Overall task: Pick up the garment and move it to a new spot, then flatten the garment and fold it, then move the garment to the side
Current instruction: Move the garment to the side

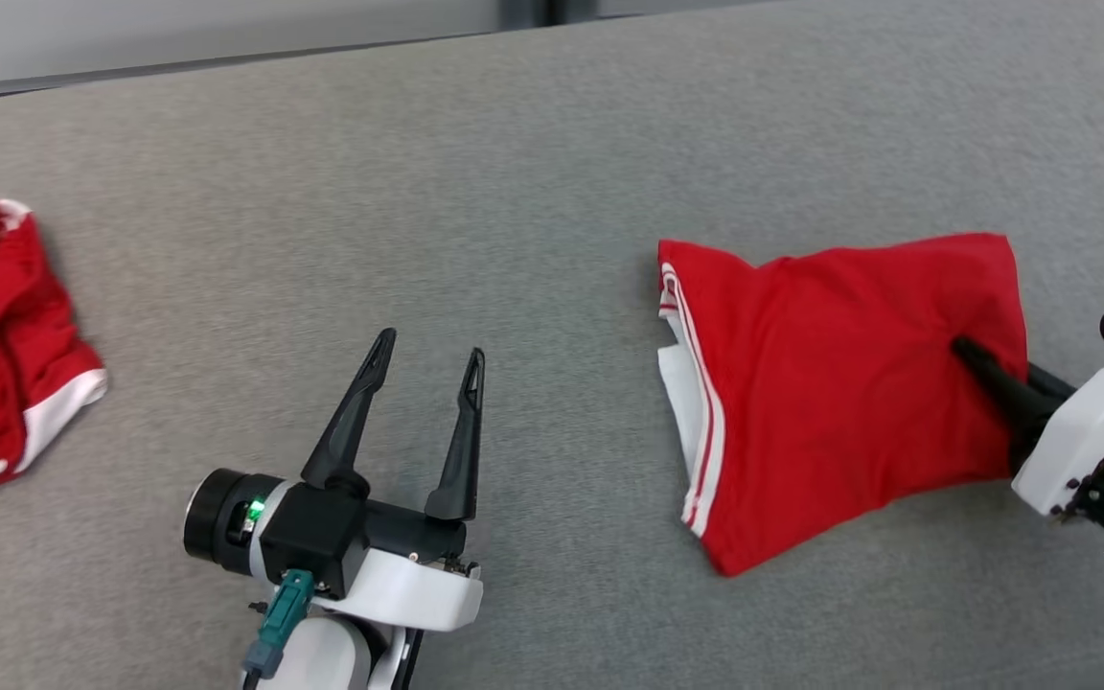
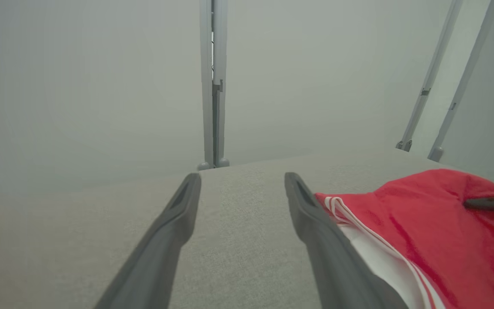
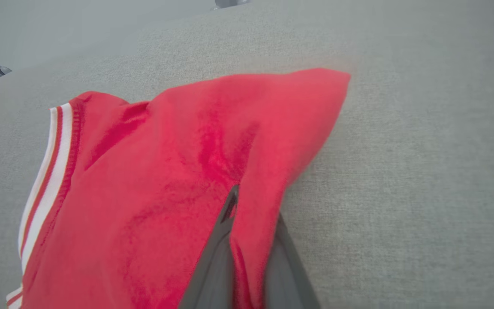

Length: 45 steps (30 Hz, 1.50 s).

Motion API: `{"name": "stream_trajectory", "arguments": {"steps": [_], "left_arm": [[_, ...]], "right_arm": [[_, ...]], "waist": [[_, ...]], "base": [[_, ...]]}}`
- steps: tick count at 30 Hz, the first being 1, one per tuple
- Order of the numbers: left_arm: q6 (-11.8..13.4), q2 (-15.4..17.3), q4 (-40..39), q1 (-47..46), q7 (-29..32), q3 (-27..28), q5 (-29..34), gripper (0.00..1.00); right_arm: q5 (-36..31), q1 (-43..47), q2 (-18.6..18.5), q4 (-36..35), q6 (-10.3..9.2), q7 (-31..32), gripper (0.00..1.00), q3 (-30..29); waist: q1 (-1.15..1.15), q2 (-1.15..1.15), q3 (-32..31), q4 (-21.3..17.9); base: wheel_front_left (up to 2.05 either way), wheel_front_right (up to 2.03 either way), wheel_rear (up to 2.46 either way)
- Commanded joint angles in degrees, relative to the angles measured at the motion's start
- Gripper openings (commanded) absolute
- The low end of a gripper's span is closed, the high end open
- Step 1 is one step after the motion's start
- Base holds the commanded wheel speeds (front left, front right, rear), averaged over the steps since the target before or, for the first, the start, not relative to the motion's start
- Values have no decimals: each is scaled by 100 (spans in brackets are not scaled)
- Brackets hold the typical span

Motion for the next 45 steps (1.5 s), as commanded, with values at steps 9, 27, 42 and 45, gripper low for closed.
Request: {"name": "stream_trajectory", "arguments": {"steps": [9, 27, 42, 45], "left_arm": [[-189, 59, 120, -384, -6, 112, 408, 100], [-199, 306, 193, -598, 8, 273, 726, 100], [-92, 347, 153, -504, 21, 321, 659, 100], [-92, 326, 166, -508, 21, 309, 642, 100]], "right_arm": [[16, -1064, -412, 807, -2, -421, 0, 421], [-394, -2892, -706, 2665, -3, -1308, 0, 1476], [-461, -3402, -410, 3863, -3, -1730, 0, 1872], [-378, -3401, -370, 3971, -3, -1757, 100, 1873]], "waist": [[0, 0, 716, -817], [0, 0, 1654, -1112], [0, 0, 1763, -914], [0, 0, 1736, -884]], "base": [[0, 0, 0], [0, 0, 0], [0, 0, 0], [0, 0, 0]]}}
